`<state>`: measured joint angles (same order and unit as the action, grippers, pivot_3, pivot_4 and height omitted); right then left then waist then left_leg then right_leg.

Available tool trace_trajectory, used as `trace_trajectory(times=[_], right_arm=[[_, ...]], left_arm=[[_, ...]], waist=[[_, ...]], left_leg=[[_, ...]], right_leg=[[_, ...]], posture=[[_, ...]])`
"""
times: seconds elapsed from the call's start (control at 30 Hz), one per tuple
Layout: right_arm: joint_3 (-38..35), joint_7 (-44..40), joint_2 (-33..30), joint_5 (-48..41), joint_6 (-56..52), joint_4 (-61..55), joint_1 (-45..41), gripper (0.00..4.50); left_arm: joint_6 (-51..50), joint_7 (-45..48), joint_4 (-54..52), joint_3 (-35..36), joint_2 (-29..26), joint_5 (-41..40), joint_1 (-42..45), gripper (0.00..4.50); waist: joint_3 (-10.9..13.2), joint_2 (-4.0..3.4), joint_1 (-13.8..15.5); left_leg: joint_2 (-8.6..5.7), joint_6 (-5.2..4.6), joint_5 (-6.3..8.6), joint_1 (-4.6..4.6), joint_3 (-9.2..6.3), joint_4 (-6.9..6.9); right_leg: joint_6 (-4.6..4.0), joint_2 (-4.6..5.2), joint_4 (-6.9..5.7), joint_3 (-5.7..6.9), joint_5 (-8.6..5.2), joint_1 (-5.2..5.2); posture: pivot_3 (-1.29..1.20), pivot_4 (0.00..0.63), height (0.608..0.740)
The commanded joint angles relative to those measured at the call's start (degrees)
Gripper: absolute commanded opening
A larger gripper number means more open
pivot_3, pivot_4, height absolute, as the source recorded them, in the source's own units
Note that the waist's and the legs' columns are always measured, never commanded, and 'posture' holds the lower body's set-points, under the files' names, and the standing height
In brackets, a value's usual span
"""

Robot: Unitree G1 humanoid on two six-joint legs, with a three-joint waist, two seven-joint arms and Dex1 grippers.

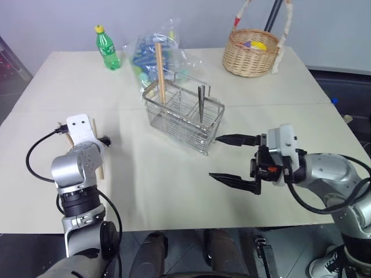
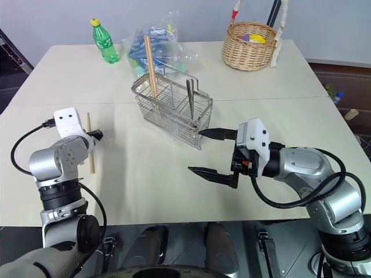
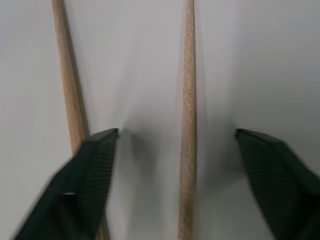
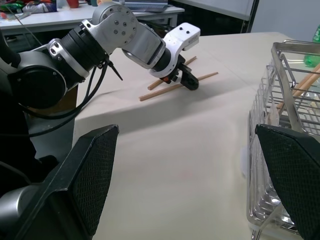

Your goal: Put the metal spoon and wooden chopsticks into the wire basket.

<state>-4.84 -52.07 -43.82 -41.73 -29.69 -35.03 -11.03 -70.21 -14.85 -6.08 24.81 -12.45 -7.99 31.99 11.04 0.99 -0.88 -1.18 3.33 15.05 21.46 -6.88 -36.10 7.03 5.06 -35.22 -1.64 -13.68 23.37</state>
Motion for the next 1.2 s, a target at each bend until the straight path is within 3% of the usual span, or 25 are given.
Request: trace_trajectory(times=[0.03,0.17,0.47,0.6,0.87,1.03,1.2], right_arm=[[-0.8,0.5,0.3,-0.4,0.5,-1.2,-0.5,4.50],[-1.0,0.9,0.1,-0.6,0.3,-1.3,-0.4,4.50],[-0.6,1.7,0.1,-0.6,-0.4,-0.9,-1.5,4.50],[-0.3,2.3,0.4,-0.2,-0.5,-0.6,-2.0,4.50],[0.8,3.6,1.8,1.2,0.2,-0.3,-2.4,4.50],[1.3,4.3,2.9,2.2,0.6,-0.3,-2.3,4.50],[1.9,5.2,4.2,3.3,1.3,-0.3,-2.0,4.50]], left_arm=[[-0.7,-0.6,0.1,1.9,-0.3,1.2,-0.2,2.18],[-0.6,-0.3,0.0,2.0,-0.4,1.2,-0.3,0.09],[2.5,1.5,0.8,1.7,-2.6,1.0,0.7,0.03],[13.3,8.7,1.7,1.2,-6.5,-2.5,5.2,0.03],[35.0,35.0,1.2,-3.6,-14.8,-11.6,9.7,0.03],[43.4,45.5,0.8,-2.5,-13.6,-19.5,10.7,0.03],[44.8,49.9,4.0,-1.8,-11.4,-27.1,13.6,0.03]], waist=[[0.0,0.00,0.0],[0.0,0.00,0.0],[0.0,0.00,0.0],[0.0,0.06,0.2],[0.1,0.14,0.2],[0.1,0.15,0.0],[0.1,0.15,0.2]], left_leg=[[0.00,0.00,0.00,0.00,0.00,0.00],[0.00,0.00,0.00,0.00,0.00,0.00],[0.00,0.00,0.00,0.00,0.00,-0.01],[0.00,0.04,-0.02,0.05,0.00,-0.01],[-0.06,0.19,-0.08,0.11,0.00,0.04],[-0.03,0.17,-0.08,0.09,0.00,0.01],[-0.03,0.17,-0.08,0.11,0.00,-0.03]], right_leg=[[0.00,0.00,0.00,0.00,0.00,0.00],[0.00,0.00,-0.01,0.00,0.00,0.00],[0.00,0.00,-0.01,0.00,0.00,0.00],[-0.01,0.00,-0.03,0.00,0.00,0.04],[-0.01,0.09,0.06,0.01,0.01,0.04],[-0.01,0.06,0.00,0.01,0.01,0.05],[0.00,0.06,0.00,0.01,0.01,0.03]], posture=[[0.00,0.150,0.740],[0.00,0.150,0.740],[0.00,0.150,0.740],[0.00,0.150,0.740],[0.00,0.150,0.740],[0.00,0.150,0.740],[0.00,0.150,0.740]])
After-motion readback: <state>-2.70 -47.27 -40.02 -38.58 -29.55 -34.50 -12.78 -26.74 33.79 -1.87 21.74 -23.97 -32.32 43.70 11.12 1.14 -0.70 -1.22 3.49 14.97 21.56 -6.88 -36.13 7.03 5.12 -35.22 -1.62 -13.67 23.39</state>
